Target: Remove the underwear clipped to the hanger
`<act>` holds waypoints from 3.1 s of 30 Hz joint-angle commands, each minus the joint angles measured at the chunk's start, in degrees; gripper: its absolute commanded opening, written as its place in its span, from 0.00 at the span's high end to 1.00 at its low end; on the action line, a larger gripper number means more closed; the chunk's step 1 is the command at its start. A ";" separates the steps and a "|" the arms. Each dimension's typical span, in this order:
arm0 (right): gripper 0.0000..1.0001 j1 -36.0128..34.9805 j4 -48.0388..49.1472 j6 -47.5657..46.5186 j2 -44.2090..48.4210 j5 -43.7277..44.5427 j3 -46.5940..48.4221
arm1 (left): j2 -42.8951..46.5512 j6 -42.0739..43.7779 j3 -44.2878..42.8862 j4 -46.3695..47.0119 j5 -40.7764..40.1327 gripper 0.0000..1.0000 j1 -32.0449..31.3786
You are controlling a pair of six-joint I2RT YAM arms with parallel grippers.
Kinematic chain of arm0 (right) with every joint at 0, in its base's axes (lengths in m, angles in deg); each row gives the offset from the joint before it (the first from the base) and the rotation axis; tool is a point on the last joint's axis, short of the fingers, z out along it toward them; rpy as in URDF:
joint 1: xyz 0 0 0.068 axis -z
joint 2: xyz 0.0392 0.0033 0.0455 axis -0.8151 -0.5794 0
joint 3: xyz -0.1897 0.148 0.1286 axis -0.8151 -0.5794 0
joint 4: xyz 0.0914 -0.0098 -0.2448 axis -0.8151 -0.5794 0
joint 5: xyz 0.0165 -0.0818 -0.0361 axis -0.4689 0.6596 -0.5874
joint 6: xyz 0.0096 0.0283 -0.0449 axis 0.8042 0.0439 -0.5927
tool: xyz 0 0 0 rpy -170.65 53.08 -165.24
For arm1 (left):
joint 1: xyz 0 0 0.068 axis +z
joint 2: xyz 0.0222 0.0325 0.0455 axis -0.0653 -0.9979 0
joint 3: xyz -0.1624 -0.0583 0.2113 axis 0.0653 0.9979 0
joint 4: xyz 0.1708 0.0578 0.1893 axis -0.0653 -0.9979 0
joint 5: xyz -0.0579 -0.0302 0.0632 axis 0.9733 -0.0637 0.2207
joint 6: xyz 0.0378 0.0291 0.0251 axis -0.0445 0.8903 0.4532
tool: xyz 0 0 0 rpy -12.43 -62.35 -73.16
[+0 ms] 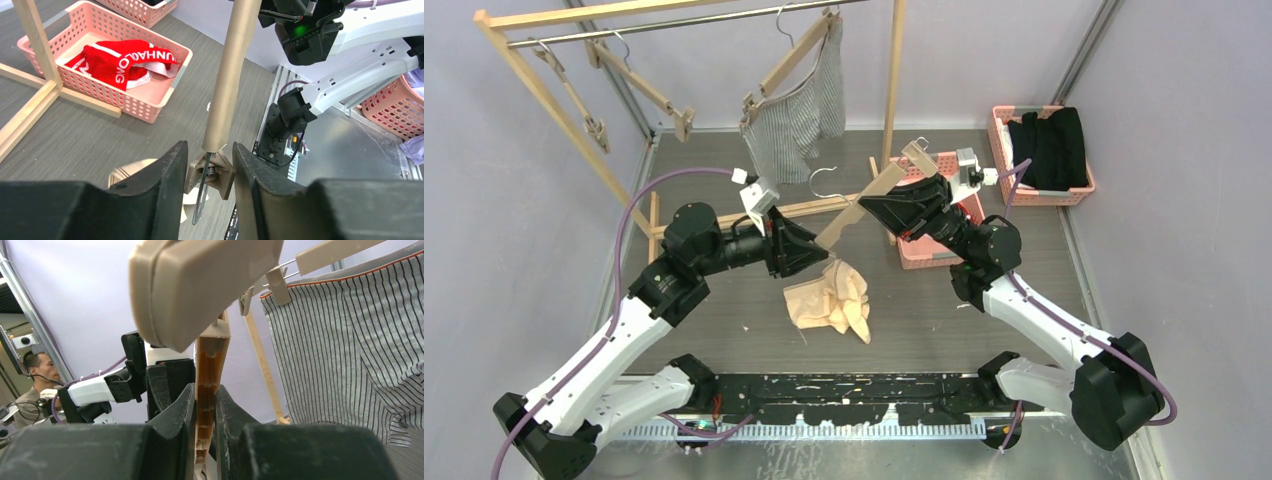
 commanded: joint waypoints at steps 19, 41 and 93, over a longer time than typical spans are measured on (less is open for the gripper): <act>0.99 -1.50 2.61 -1.86 2.85 1.41 1.11 | -2.32 -4.29 -1.71 11.58 3.59 0.78 0.24; 0.32 -1.80 -9.74 -8.41 4.23 4.02 1.55 | 6.14 -2.15 -6.38 -0.02 -2.12 1.00 0.28; 0.99 -8.00 3.09 -6.36 -2.05 13.51 3.64 | 7.96 -17.03 31.11 62.82 -10.24 0.56 -4.32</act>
